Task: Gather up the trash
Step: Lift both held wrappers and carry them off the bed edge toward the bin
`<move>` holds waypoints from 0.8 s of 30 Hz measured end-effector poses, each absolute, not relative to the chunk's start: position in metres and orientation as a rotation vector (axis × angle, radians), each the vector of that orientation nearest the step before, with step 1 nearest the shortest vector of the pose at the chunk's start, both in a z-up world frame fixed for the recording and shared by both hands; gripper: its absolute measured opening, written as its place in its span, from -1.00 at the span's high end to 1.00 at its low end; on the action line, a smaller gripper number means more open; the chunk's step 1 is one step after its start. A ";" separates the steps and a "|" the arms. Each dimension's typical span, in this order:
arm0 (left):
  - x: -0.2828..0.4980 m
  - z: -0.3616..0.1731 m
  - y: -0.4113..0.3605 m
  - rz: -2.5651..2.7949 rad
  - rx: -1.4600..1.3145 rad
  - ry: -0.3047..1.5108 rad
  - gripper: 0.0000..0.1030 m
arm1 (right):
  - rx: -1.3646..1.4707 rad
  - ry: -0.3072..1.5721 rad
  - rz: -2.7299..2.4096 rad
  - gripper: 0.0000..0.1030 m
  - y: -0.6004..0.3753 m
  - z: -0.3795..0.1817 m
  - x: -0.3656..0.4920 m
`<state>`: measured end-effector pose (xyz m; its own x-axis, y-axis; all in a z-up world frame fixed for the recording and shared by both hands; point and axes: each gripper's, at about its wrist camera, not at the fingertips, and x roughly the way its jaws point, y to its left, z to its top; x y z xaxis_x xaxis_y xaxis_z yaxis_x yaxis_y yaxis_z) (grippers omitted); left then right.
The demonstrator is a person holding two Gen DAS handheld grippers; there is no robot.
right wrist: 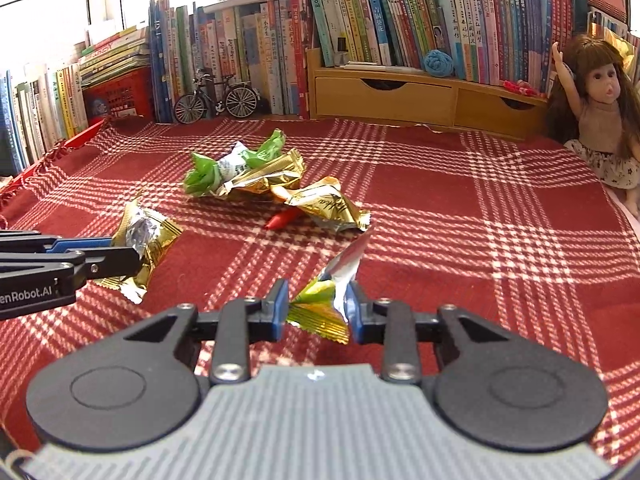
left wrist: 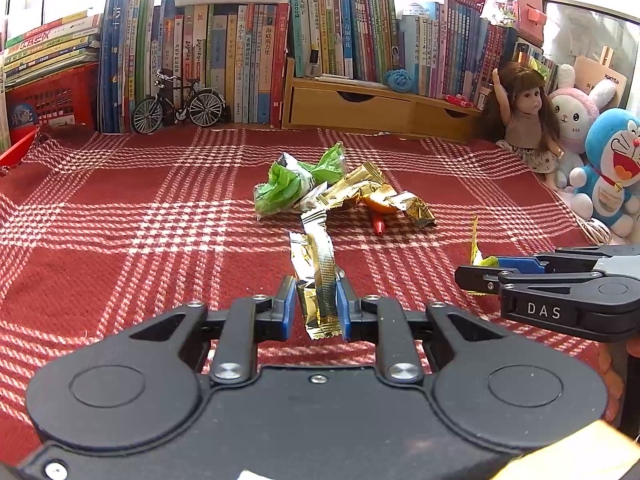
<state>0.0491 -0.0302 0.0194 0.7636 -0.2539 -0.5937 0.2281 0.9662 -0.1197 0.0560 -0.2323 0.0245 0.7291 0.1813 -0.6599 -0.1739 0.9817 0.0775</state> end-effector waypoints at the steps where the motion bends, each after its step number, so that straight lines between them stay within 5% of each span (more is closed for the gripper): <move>1: 0.047 0.020 -0.029 -0.263 -0.041 0.650 0.61 | 0.012 0.727 0.201 0.29 -0.232 0.026 0.053; 24: -0.029 0.039 -0.017 -0.327 -0.045 0.620 0.61 | 0.027 0.702 0.306 0.29 -0.220 0.051 -0.020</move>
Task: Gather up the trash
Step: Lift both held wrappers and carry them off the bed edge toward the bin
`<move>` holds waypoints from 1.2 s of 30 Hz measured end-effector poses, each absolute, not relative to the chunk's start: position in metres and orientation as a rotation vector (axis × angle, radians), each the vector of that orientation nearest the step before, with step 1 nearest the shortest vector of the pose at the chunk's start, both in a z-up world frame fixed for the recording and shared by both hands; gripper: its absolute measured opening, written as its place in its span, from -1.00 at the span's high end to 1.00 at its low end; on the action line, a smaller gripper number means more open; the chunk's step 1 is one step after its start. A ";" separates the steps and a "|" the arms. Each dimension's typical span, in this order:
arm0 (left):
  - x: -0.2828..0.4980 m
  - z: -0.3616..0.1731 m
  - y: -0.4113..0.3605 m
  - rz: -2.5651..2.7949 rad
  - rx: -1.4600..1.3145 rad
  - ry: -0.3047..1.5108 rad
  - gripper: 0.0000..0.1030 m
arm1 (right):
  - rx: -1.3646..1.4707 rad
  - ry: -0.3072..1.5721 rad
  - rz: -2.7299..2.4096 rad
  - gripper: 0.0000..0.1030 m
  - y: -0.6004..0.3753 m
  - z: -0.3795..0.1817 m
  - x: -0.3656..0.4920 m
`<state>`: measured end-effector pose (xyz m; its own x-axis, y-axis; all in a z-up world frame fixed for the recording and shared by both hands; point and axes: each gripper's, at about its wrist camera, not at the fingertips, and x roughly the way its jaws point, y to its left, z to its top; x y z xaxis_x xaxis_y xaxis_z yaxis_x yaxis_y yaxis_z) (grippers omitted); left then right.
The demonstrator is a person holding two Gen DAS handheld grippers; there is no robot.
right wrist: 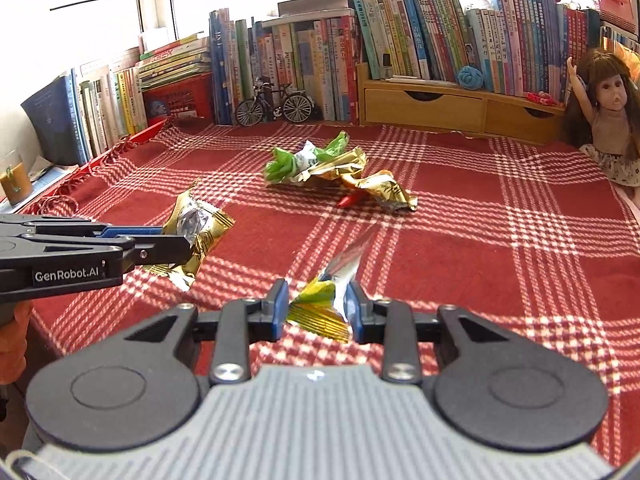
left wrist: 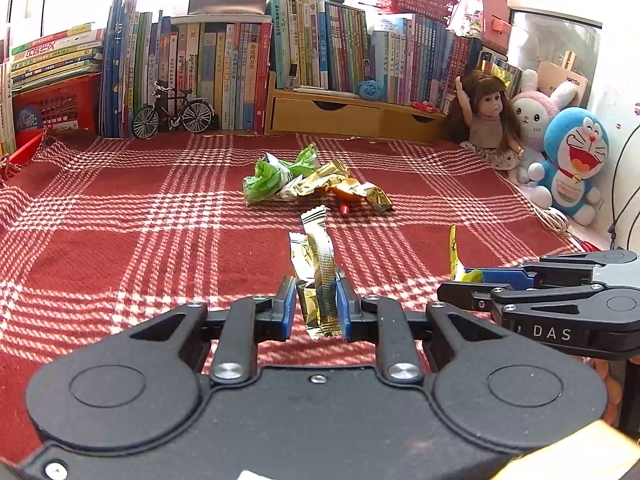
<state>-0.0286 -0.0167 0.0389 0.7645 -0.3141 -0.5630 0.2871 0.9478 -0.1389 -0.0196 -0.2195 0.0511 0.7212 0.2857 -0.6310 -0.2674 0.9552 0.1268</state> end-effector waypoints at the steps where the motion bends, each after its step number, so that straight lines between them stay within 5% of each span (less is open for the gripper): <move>1: -0.033 0.039 -0.016 -0.331 -0.044 0.620 0.60 | 0.030 0.705 0.309 0.29 -0.219 0.050 -0.023; 36: -0.178 0.016 -0.004 -0.408 0.038 0.597 0.60 | -0.020 0.815 0.428 0.27 -0.190 0.026 -0.139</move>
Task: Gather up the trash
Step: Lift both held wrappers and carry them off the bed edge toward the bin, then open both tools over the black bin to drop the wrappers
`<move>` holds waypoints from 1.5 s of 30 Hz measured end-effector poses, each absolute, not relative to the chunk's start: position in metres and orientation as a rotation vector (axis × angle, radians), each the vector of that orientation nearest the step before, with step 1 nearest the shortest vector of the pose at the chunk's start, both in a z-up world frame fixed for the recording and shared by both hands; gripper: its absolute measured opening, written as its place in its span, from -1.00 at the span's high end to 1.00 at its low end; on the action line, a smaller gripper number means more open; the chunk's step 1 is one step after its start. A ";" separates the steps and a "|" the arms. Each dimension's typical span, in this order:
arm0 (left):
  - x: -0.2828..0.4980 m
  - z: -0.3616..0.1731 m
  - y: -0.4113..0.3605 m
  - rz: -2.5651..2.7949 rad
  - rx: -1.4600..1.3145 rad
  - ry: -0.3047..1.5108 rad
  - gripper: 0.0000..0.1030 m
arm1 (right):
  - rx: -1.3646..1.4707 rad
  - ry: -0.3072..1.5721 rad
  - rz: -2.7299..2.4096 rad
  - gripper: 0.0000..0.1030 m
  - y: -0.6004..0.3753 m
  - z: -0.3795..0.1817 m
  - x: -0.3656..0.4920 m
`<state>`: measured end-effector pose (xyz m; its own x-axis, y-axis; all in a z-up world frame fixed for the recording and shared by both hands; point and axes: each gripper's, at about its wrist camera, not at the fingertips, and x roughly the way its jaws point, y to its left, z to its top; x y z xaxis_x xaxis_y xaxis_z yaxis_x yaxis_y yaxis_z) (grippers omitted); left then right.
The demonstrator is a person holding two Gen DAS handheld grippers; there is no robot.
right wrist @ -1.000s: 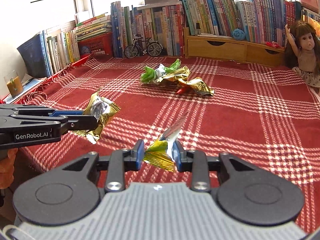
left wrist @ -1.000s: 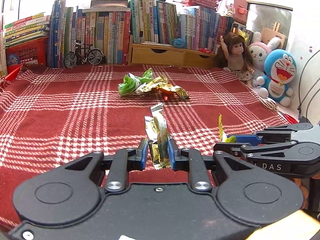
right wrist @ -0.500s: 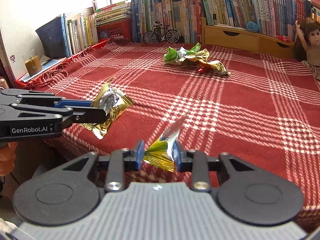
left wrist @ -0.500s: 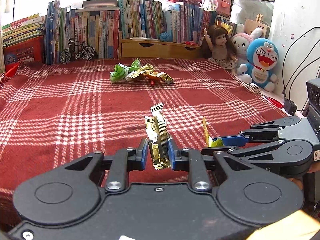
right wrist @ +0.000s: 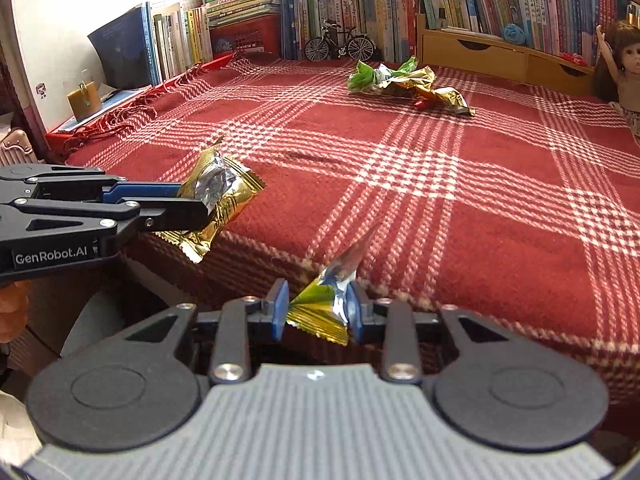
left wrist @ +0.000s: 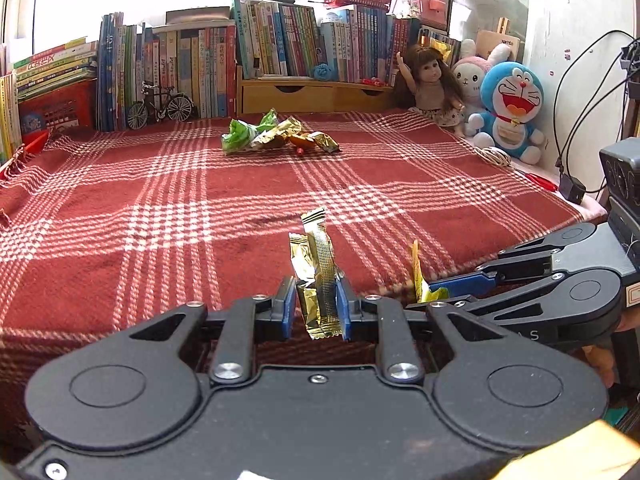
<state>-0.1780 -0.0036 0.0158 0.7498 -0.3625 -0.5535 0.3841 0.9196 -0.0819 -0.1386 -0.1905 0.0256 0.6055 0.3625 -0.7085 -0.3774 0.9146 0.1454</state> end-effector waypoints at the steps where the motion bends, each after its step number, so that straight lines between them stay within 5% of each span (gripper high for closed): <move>1: -0.180 0.014 -0.004 -0.407 0.037 0.600 0.60 | -0.016 0.825 0.431 0.27 -0.190 0.024 -0.140; 30: -0.168 -0.053 0.002 -0.386 -0.059 0.956 0.59 | 0.083 1.038 0.449 0.25 -0.183 -0.034 -0.153; 39: -0.167 -0.056 0.000 -0.384 -0.067 0.971 0.59 | 0.082 1.046 0.442 0.15 -0.182 -0.036 -0.151; 45: -0.169 -0.054 0.000 -0.382 -0.065 0.961 0.40 | 0.083 1.051 0.440 -0.10 -0.182 -0.037 -0.150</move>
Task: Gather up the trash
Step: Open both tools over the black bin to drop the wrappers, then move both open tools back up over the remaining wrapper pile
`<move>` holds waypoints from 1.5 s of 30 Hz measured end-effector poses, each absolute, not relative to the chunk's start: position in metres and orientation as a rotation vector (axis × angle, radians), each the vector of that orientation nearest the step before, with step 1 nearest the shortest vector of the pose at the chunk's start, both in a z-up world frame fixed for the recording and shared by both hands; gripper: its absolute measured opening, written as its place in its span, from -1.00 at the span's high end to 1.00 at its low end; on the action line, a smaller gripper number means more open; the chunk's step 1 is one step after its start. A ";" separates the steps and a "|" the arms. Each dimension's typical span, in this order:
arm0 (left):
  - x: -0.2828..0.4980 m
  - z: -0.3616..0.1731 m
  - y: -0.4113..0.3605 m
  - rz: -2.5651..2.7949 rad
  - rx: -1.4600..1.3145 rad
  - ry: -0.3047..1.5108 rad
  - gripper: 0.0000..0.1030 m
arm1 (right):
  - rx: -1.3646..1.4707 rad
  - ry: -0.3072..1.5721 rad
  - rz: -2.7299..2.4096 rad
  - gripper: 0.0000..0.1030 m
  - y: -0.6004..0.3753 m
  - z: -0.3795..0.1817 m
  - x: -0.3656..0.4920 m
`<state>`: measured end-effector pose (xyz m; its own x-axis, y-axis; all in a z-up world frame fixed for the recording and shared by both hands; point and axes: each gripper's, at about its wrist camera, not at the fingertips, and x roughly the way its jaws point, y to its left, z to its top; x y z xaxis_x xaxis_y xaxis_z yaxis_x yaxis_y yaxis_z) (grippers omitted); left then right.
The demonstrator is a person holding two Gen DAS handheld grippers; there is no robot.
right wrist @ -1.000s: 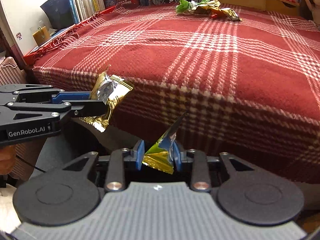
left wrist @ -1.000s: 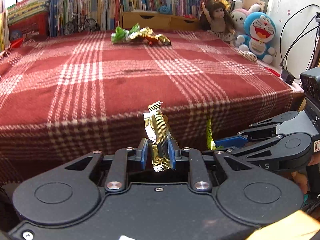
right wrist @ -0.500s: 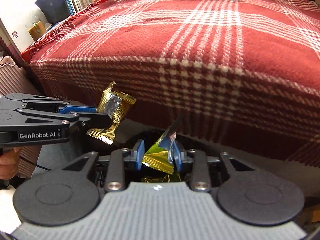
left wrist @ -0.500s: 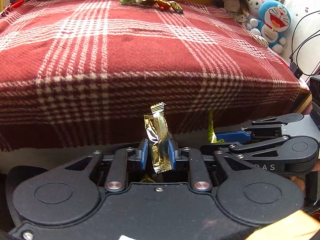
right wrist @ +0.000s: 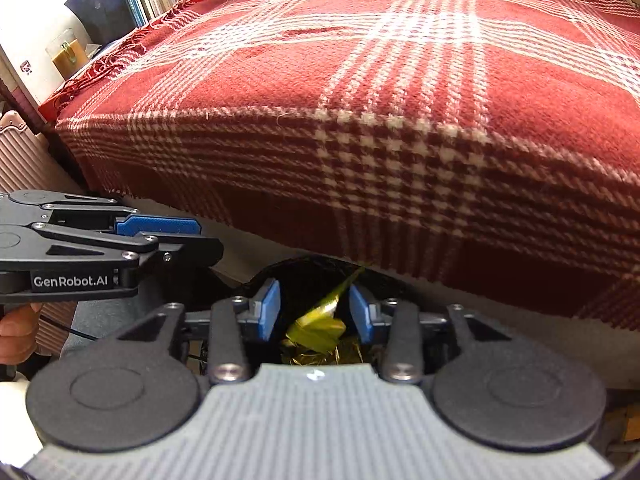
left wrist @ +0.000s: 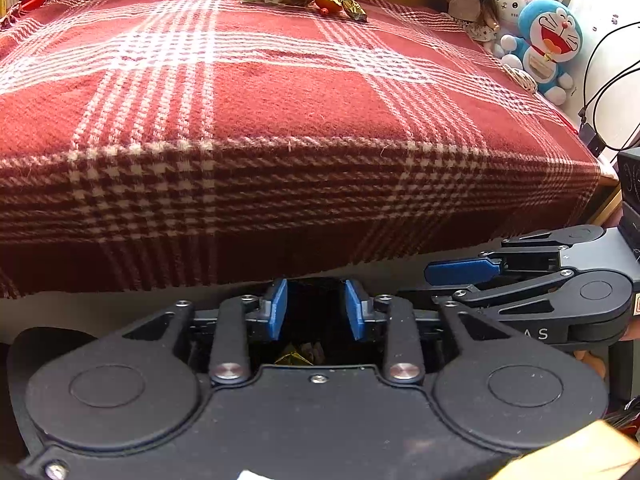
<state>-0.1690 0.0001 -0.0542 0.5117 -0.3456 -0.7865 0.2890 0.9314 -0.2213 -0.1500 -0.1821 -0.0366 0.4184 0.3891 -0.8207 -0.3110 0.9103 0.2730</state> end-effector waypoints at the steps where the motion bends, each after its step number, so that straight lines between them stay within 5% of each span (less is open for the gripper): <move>1: -0.169 -0.054 0.000 -0.382 -0.064 0.960 0.39 | 0.081 1.051 0.440 -0.10 -0.182 -0.037 -0.150; 16: -0.168 -0.037 -0.001 -0.400 -0.027 0.901 0.10 | 0.085 1.022 0.433 -0.16 -0.185 -0.030 -0.147; 30: -0.146 0.026 0.016 -0.401 -0.025 0.687 -0.22 | 0.100 0.828 0.512 -0.37 -0.200 0.033 -0.141; 37: -0.114 0.035 0.023 -0.347 -0.038 0.616 -0.60 | 0.060 0.706 0.429 -0.49 -0.207 0.056 -0.122; 45: -0.057 0.037 0.019 -0.296 -0.051 0.603 -0.62 | 0.030 0.660 0.311 -0.49 -0.219 0.059 -0.066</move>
